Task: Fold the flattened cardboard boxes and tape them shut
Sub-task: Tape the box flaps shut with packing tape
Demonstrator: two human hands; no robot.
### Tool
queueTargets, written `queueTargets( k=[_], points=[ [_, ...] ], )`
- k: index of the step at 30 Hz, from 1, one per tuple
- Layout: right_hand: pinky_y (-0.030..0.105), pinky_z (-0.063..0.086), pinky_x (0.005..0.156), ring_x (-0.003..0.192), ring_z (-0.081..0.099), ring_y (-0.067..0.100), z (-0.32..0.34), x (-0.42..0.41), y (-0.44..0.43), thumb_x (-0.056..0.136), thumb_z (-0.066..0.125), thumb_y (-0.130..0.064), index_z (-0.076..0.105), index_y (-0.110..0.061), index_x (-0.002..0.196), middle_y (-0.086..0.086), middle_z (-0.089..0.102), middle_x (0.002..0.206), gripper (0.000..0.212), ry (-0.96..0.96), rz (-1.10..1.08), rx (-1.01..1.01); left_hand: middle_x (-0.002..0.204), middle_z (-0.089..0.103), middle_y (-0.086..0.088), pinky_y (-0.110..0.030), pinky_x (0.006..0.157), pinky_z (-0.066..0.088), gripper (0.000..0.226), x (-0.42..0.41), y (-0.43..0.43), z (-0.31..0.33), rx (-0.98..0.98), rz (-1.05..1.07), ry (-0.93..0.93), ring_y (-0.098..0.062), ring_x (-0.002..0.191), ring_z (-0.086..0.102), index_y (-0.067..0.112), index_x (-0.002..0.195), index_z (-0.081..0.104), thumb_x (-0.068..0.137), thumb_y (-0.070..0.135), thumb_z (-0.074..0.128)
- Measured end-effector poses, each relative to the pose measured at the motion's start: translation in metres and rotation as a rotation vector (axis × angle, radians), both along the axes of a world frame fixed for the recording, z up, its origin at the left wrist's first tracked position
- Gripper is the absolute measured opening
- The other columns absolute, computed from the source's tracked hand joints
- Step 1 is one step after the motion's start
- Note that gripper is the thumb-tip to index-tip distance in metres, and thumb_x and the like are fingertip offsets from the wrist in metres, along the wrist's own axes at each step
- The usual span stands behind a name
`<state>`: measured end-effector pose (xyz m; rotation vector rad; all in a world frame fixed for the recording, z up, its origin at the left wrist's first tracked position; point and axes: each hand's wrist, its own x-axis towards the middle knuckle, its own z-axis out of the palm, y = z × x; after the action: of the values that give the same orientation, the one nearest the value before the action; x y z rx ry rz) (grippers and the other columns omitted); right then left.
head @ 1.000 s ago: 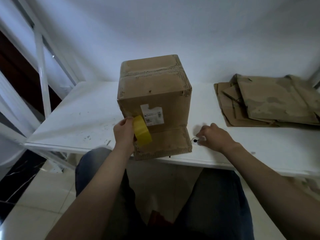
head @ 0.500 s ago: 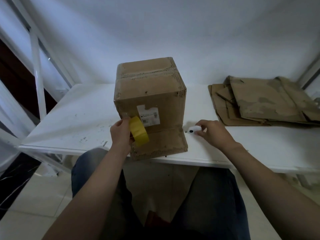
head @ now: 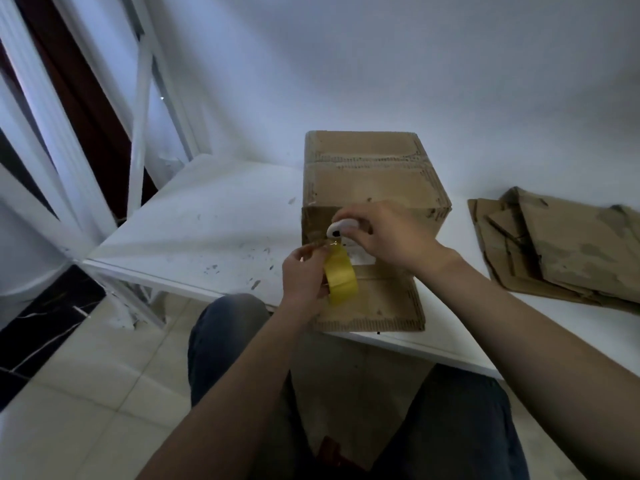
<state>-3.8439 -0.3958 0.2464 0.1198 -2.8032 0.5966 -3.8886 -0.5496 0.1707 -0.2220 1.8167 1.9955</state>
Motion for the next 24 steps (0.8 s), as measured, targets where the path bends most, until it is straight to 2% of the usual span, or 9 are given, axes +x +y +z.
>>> queueTargets(
  k=[5,8,12,17,19,24],
  points=[
    [0.039,0.052,0.071,0.089,0.060,0.016,-0.002,-0.027,-0.018,0.096,0.063,-0.034,0.073,-0.029,0.112,-0.007,0.062,0.106,0.020,0.021,0.085,0.159,0.108,0.068,-0.002,-0.054,0.091,0.056,0.011,-0.003,-0.006,-0.005,0.023,-0.029,0.039,-0.028,0.101,0.068,0.036,0.091,0.058,0.092,0.032,0.068],
    [0.032,0.047,0.067,0.092,0.062,0.017,-0.008,-0.032,-0.024,0.094,0.065,-0.032,0.075,-0.029,0.110,-0.007,0.065,0.105,0.019,0.022,0.114,0.262,0.108,0.066,0.001,-0.051,0.094,0.055,0.013,-0.003,-0.007,-0.005,0.019,-0.047,0.038,-0.025,0.103,0.065,0.037,0.090,0.056,0.093,0.031,0.067],
    [0.037,0.048,0.061,0.089,0.061,0.021,-0.013,-0.035,-0.030,0.095,0.060,-0.033,0.075,-0.027,0.104,-0.003,0.059,0.096,0.019,0.019,0.102,0.362,0.110,0.066,-0.002,-0.053,0.092,0.056,0.013,-0.003,-0.007,-0.004,0.074,-0.050,-0.012,-0.027,0.103,0.066,0.035,0.091,0.057,0.091,0.029,0.070],
    [0.033,0.038,0.055,0.090,0.060,0.023,-0.011,-0.036,-0.036,0.097,0.055,-0.038,0.073,-0.029,0.102,-0.003,0.053,0.096,0.021,-0.001,0.044,0.463,0.105,0.063,0.004,-0.052,0.091,0.056,0.013,-0.008,-0.006,-0.005,0.037,-0.065,0.003,-0.026,0.102,0.064,0.036,0.091,0.057,0.092,0.030,0.068],
    [0.033,0.036,0.054,0.088,0.062,0.024,-0.010,-0.033,-0.030,0.098,0.055,-0.037,0.074,-0.031,0.104,-0.004,0.054,0.096,0.021,0.009,0.020,0.465,0.110,0.063,0.002,-0.052,0.090,0.057,0.016,-0.010,-0.006,-0.005,0.009,-0.057,0.017,-0.027,0.103,0.065,0.039,0.090,0.056,0.091,0.031,0.070],
    [0.031,0.043,0.049,0.075,0.060,0.023,-0.017,-0.015,-0.009,0.097,0.058,-0.030,0.073,-0.028,0.106,-0.004,0.056,0.097,0.018,0.068,-0.066,0.439,0.121,0.063,-0.004,-0.052,0.087,0.058,0.020,-0.012,-0.006,-0.004,-0.065,-0.075,0.048,-0.029,0.104,0.065,0.038,0.095,0.056,0.087,0.036,0.073]
  ],
)
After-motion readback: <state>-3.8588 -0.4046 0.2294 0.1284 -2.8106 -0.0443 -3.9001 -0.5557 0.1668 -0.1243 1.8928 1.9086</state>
